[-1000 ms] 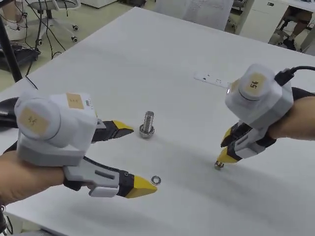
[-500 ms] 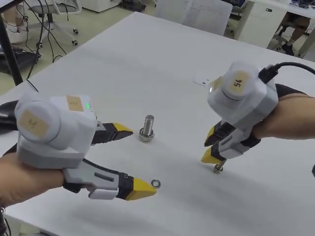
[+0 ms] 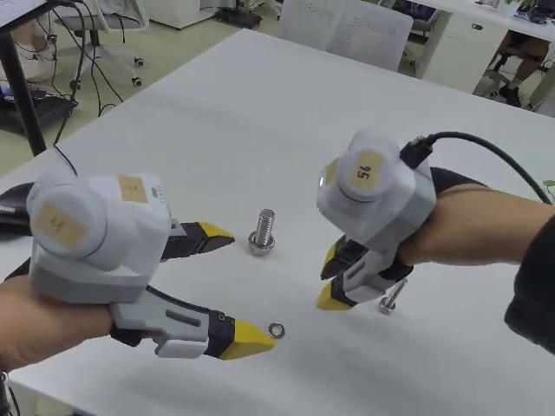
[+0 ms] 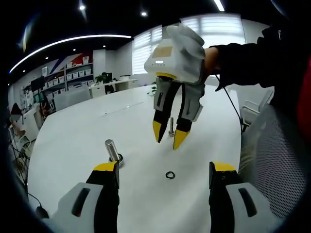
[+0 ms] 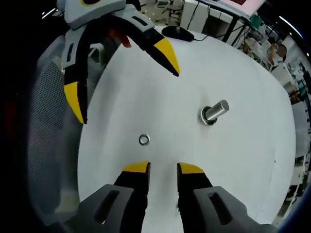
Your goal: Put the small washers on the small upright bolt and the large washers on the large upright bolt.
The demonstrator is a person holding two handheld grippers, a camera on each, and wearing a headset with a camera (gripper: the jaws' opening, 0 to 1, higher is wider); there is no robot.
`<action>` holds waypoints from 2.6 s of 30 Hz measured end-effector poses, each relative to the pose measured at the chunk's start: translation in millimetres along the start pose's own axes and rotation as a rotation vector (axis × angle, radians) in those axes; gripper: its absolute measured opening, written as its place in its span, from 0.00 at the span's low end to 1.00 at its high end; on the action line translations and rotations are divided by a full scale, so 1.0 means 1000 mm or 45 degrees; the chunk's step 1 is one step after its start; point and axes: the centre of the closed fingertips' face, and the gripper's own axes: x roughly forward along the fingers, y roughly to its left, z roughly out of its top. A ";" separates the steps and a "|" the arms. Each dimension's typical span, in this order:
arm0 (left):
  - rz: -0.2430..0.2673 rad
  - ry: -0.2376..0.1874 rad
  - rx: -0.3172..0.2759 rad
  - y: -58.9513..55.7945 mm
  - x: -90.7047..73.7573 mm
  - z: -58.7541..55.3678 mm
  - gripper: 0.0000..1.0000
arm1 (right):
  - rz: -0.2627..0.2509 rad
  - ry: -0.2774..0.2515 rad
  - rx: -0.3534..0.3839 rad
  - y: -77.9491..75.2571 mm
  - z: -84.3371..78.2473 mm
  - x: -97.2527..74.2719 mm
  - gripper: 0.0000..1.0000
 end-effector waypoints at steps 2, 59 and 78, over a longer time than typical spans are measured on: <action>0.000 0.002 0.000 0.000 0.000 -0.001 0.75 | 0.012 0.001 -0.010 0.003 0.003 0.004 0.23; -0.003 -0.020 -0.005 -0.001 -0.002 0.001 0.74 | 0.078 0.027 -0.034 0.031 0.021 0.048 0.14; -0.007 -0.016 -0.003 -0.002 -0.003 0.001 0.74 | 0.070 0.038 0.007 0.027 0.015 0.042 0.13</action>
